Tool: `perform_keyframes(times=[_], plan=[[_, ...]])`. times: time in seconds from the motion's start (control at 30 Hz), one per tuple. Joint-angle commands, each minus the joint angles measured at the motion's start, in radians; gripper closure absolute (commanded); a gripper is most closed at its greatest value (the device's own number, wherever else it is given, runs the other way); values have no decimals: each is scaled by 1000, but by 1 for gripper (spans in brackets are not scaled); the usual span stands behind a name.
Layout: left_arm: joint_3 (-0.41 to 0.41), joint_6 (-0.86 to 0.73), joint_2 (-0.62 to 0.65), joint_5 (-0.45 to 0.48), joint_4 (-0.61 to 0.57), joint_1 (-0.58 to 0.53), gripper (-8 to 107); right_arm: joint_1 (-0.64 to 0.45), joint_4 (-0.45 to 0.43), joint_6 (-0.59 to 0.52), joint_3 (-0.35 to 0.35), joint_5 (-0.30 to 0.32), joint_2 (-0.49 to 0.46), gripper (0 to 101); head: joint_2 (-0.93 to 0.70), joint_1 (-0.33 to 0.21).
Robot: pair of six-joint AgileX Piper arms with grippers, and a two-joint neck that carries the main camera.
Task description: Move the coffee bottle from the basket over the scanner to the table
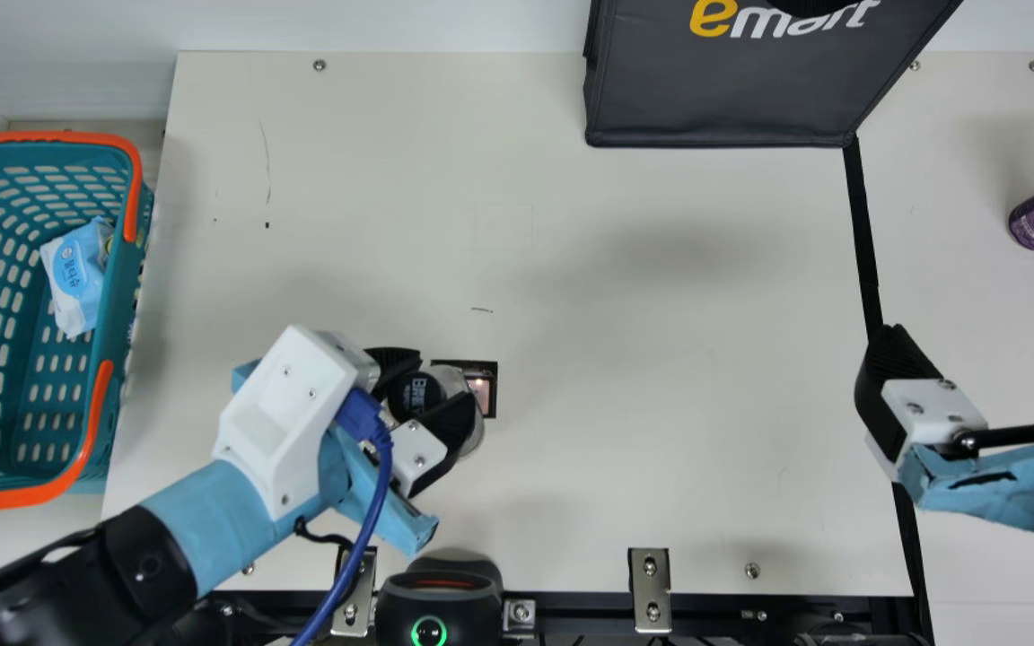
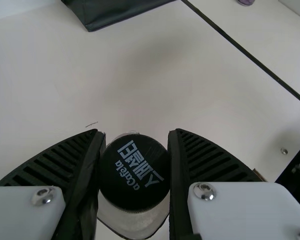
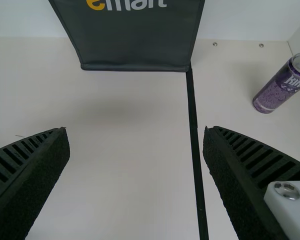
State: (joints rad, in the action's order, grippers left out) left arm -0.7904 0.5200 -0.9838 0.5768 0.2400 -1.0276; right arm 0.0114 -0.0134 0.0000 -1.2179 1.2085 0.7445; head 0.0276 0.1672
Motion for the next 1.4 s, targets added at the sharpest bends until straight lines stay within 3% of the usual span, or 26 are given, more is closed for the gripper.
perform_keyframes(times=[0.0, 0.37, 0.77, 1.03, 1.37], plan=[[0, -204, 10, 4, -90, 23, 107, 0, 0, 0, 0, 0, 0, 6, 0, -29], [-18, -600, 38, 40, -353, 178, 107, 0, 0, 0, 0, 0, 0, 6, 0, -29], [-49, -891, -37, 32, -577, 314, 107, 0, 0, 0, 0, 0, 0, 6, 0, -29], [-110, -970, -169, -23, -659, 325, 107, 0, 0, 0, 0, 0, 0, 6, 0, -29], [-207, -900, -347, -117, -644, 247, 107, 0, 0, 0, 0, 1, 0, 6, 0, -29]])
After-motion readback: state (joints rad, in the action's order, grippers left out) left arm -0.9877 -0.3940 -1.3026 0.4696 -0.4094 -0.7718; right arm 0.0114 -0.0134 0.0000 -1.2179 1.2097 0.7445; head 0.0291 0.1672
